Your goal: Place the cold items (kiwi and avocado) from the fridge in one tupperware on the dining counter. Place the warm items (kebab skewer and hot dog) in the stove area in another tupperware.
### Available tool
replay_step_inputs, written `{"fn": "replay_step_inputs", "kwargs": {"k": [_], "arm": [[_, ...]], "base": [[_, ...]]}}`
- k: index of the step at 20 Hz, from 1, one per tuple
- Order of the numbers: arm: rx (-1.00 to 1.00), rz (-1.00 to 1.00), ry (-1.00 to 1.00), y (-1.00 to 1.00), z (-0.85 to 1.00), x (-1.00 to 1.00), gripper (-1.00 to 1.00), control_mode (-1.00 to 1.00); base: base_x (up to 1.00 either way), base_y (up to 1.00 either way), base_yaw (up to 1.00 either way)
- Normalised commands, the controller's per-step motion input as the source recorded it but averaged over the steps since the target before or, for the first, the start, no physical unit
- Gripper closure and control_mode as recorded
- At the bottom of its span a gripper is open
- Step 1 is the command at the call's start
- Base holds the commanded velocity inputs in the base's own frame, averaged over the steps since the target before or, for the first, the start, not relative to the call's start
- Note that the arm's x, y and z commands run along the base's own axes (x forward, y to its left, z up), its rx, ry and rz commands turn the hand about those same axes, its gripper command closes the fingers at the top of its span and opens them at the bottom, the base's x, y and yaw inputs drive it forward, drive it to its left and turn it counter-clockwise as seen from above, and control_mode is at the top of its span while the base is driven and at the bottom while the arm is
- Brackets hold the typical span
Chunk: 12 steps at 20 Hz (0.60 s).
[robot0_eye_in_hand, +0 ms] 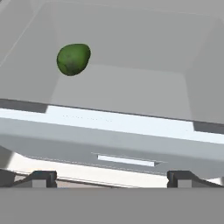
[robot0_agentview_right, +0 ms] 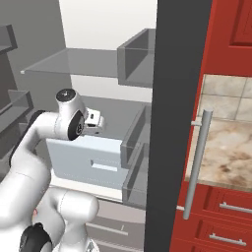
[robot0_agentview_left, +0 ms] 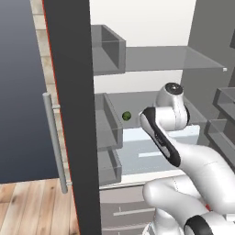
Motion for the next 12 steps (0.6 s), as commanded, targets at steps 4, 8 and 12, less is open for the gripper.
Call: {"fn": "replay_step_inputs", "kwargs": {"k": [4, 8, 12], "arm": [[0.00, 0.01, 0.00, 0.48, 0.00, 0.87, -1.00, -1.00], [0.00, 0.00, 0.00, 0.35, 0.00, 0.51, -1.00, -1.00], [0.00, 0.00, 0.00, 0.34, 0.00, 0.31, -1.00, -1.00]], "base": [[0.00, 0.00, 0.00], [0.00, 0.00, 0.00], [0.00, 0.00, 0.00]]}}
